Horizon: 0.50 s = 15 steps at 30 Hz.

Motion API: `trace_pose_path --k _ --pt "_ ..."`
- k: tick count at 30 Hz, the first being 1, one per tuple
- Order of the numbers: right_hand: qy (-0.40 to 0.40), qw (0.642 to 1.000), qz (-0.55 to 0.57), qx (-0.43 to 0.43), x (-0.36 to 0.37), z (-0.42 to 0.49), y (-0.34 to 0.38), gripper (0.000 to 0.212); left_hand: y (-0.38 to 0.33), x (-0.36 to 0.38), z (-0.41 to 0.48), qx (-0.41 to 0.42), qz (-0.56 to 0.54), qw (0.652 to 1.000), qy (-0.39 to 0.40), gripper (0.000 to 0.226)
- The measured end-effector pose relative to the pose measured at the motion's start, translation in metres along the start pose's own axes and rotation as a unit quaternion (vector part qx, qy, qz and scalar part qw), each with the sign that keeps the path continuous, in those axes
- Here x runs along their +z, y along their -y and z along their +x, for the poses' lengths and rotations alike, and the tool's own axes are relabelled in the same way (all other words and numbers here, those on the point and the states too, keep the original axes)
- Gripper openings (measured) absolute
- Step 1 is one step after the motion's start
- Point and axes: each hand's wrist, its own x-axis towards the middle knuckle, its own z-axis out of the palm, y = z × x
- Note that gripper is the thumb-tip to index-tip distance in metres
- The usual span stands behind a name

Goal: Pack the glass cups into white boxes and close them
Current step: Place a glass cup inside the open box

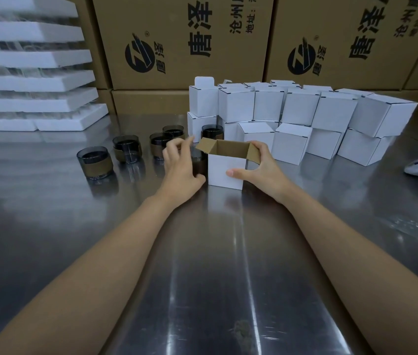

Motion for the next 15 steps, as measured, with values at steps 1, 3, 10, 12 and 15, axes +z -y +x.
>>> trace_pose_path --k 1,3,10,12,15 --pt "0.001 1.0 -0.001 0.0 0.0 0.0 0.0 0.086 0.002 -0.001 0.001 -0.027 -0.021 0.999 0.006 0.088" --pt "0.003 1.0 -0.003 0.001 0.0 0.0 0.0 0.087 0.004 -0.002 0.004 -0.094 -0.07 0.992 0.049 0.1" --pt "-0.002 1.0 0.003 -0.001 0.001 0.002 -0.001 0.086 0.01 -0.002 0.01 -0.13 -0.115 0.981 0.091 0.101" --pt "-0.002 1.0 0.002 -0.002 0.001 0.002 -0.002 0.086 0.011 -0.002 0.012 -0.139 -0.125 0.981 0.059 0.096" --pt "-0.001 1.0 0.006 -0.005 0.001 0.002 -0.003 0.085 0.01 -0.005 0.012 -0.175 -0.208 0.961 -0.053 0.083"
